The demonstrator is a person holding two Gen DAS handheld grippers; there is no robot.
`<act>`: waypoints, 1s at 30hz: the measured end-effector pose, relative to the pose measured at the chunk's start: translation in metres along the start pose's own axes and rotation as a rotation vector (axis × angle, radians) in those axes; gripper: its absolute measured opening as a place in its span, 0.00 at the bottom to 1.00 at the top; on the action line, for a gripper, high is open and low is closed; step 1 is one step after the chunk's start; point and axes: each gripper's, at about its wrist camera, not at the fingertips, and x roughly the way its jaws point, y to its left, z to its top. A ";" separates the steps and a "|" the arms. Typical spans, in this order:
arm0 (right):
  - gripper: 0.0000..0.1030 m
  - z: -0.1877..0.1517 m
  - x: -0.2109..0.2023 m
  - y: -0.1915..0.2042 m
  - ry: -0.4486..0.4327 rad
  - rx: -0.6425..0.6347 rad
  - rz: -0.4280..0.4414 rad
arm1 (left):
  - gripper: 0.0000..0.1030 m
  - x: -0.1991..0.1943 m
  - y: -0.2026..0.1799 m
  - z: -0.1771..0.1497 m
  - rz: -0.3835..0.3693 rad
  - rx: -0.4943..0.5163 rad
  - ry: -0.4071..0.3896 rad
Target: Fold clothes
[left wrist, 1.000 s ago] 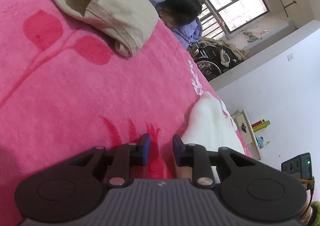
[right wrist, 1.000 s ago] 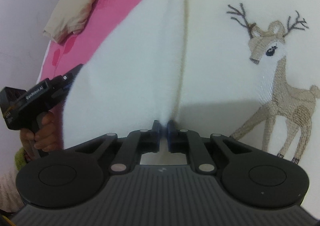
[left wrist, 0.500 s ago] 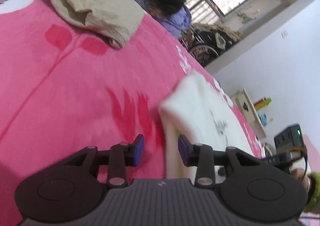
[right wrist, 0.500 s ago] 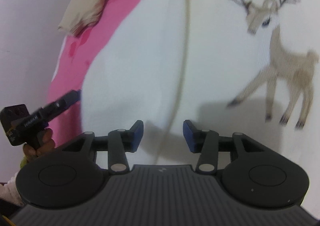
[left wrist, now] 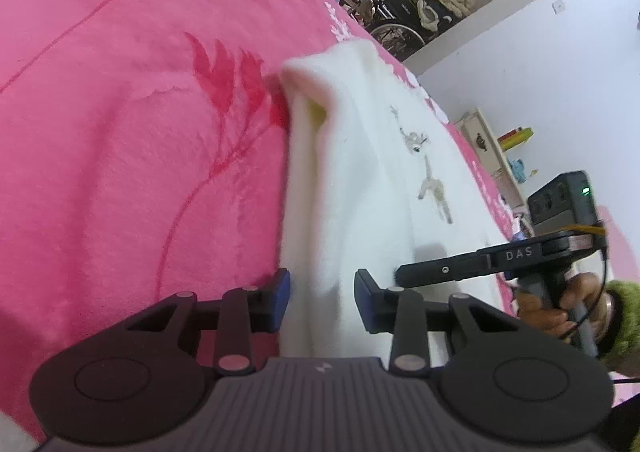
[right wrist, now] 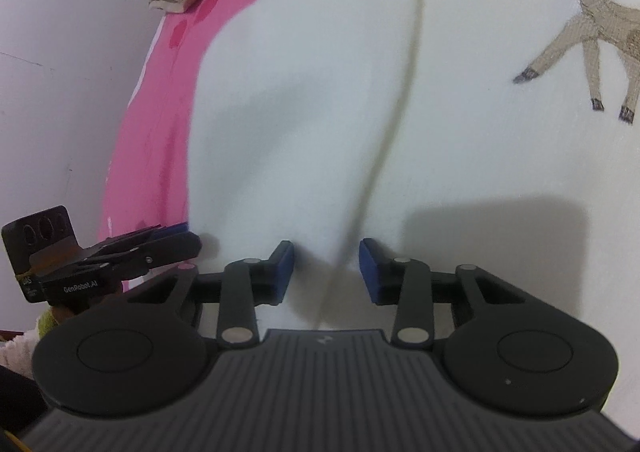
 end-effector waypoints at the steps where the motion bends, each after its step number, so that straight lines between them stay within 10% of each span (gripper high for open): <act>1: 0.13 -0.001 -0.001 0.001 0.000 -0.001 -0.005 | 0.33 0.002 0.000 0.000 0.006 0.001 0.000; 20: 0.10 -0.006 0.000 0.005 0.015 0.087 -0.014 | 0.30 -0.005 0.005 -0.003 -0.008 -0.030 0.038; 30: 0.18 -0.048 0.035 0.029 0.179 0.055 0.077 | 0.32 -0.029 -0.012 -0.042 -0.043 0.103 0.216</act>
